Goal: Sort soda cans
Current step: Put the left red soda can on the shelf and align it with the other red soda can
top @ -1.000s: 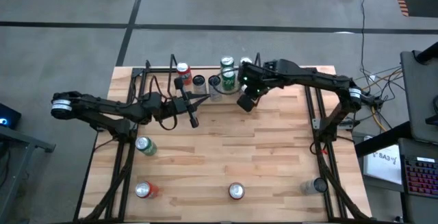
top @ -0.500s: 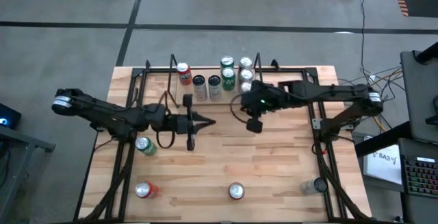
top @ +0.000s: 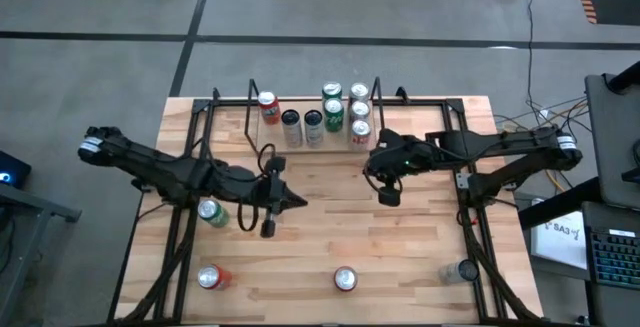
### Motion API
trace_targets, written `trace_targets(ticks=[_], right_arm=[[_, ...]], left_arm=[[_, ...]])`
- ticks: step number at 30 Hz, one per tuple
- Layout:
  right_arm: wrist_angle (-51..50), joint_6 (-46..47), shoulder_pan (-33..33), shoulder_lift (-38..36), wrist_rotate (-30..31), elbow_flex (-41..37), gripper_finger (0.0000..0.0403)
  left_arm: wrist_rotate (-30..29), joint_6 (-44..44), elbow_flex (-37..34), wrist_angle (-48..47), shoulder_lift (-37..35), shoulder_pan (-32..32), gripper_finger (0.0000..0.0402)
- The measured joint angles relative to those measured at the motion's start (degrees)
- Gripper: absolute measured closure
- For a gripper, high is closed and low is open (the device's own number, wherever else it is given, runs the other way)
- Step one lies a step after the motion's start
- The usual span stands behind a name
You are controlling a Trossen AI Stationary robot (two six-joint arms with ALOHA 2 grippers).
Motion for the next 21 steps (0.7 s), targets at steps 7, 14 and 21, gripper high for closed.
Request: trace_targets(ticks=[7, 14, 21], right_arm=[[-0.3, -0.1, 0.0, 0.0, 0.0, -0.3, 0.0394], [-0.3, 0.0, 0.0, 0.1, -0.1, -0.4, 0.0394], [-0.2, -0.1, 0.0, 0.7, -0.1, -0.9, 0.0394]], left_arm=[[1.6, -14.9, 9.8, -16.2, 5.0, -3.8, 0.0401], [17.7, -38.5, 28.4, -54.1, 15.2, -5.8, 0.0401], [18.5, -51.2, 38.9, -77.3, 25.2, -15.3, 0.0401]])
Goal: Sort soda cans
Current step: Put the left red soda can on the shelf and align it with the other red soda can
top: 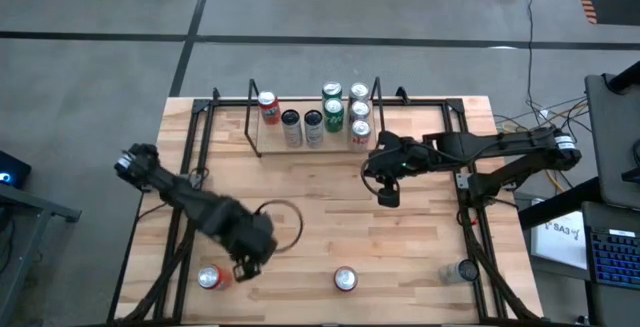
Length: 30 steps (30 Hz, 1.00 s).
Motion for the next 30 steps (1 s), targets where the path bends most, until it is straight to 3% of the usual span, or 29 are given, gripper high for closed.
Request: trace_targets(ticks=[4, 12, 17, 23, 30], right_arm=[[1.1, 0.0, 0.0, 0.0, 0.0, -0.8, 0.0394], [3.7, 0.1, 0.0, 0.1, -0.2, -1.1, 0.0394], [5.2, 0.1, 0.0, 0.1, -0.4, -1.1, 0.0394], [5.9, 0.5, 0.5, 0.1, -0.4, -1.1, 0.0394], [6.3, 0.3, 1.8, 0.1, -0.4, -1.1, 0.0394]], left_arm=[[-0.7, -3.7, 0.3, -1.8, 1.0, -6.9, 0.0401], [-8.9, -6.6, -1.2, -2.3, 0.0, -21.5, 0.0401], [-11.7, -12.8, -1.5, -1.3, 0.0, -24.7, 0.0401], [-12.1, -12.1, -2.1, -0.5, 1.0, -26.6, 0.0401], [-13.6, -13.3, -8.6, 0.7, -1.0, -28.7, 0.0401]])
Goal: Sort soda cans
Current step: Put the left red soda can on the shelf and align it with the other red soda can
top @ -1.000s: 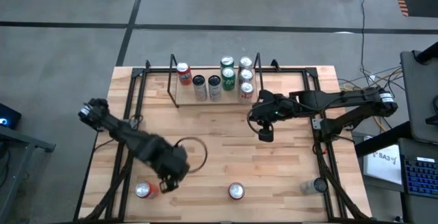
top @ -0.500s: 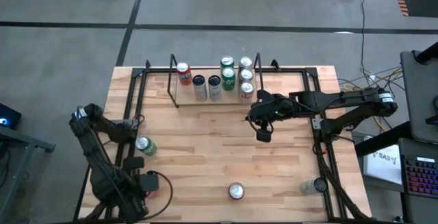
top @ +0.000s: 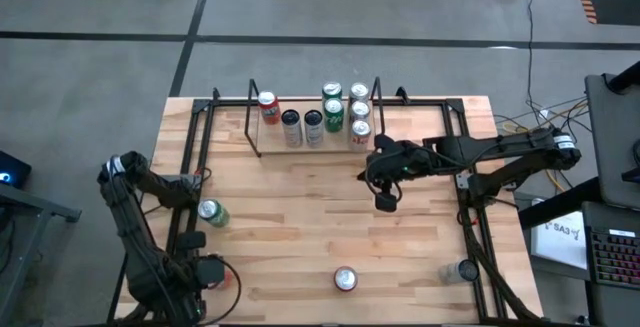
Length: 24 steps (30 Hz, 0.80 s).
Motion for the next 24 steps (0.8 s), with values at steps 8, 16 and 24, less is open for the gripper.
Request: trace_targets(ticks=[8, 16, 24], right_arm=[[1.7, 0.2, 1.2, 0.0, 0.0, 0.0, 0.0394], [2.6, 0.5, 1.7, 0.0, 0.0, 0.0, 0.0394], [2.6, 1.4, 1.7, 0.0, 0.0, 0.0, 0.0394]], left_arm=[[0.0, 0.2, -8.0, 9.4, -3.2, -0.3, 0.0401], [0.7, -3.7, -9.0, 9.0, -2.8, -0.4, 0.0401], [3.0, -7.6, -8.9, 9.1, -2.5, -0.5, 0.0358]])
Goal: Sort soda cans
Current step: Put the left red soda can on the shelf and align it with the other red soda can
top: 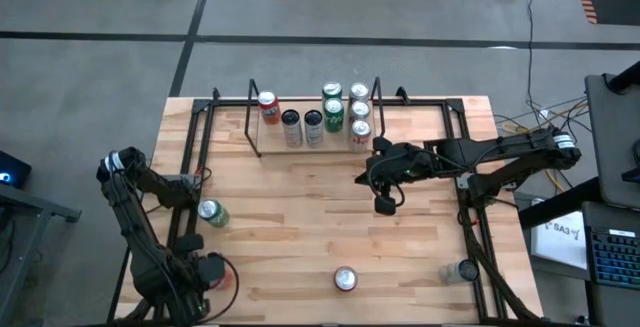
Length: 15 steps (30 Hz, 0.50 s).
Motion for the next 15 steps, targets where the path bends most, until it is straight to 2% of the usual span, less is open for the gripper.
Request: trace_targets(ticks=[7, 15], right_arm=[[0.0, 0.0, 0.0, 0.0, 0.0, 0.0, 0.0394], [0.0, 0.0, 0.0, 0.0, 0.0, 0.0, 0.0394]], left_arm=[[0.2, -4.3, 0.1, -0.2, 0.0, 0.0, 0.0251], [-0.1, -2.4, 0.1, -0.4, 0.0, -0.2, 0.0118]])
